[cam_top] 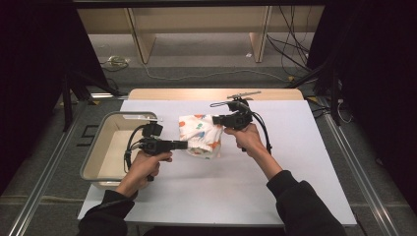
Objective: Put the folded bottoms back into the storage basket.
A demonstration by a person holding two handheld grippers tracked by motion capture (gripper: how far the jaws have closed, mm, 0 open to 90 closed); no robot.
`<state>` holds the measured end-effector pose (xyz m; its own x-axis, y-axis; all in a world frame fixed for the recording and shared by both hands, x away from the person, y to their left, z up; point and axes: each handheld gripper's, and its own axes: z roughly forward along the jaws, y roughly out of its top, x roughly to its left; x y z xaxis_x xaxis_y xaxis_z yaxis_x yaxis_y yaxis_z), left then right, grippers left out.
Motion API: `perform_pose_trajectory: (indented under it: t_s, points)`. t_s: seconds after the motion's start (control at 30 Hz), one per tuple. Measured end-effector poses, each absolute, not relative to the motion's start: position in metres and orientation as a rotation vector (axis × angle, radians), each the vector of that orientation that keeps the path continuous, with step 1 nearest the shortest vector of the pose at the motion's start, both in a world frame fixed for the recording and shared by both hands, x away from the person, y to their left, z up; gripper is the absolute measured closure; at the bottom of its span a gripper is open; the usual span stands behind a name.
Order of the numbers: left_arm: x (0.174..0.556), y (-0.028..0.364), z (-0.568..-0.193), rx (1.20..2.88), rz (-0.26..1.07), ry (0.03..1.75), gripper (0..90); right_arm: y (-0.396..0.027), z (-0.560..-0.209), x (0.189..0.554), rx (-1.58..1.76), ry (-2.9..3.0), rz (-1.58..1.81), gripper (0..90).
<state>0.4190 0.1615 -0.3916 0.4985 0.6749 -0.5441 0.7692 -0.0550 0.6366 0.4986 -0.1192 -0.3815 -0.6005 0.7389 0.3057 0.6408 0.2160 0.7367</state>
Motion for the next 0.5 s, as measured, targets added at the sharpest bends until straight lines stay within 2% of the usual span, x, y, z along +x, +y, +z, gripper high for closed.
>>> perform_pose_trajectory:
  t_s: [0.27,0.5]
  points:
    - [0.409,0.177,-0.376,1.766,-0.059,1.208,80.7,-0.103,-0.367,0.495,1.309,2.355,1.377,80.7]
    - [0.408,0.186,-0.374,1.752,-0.053,1.22,80.7,-0.092,-0.361,0.494,1.283,2.356,1.381,80.7]
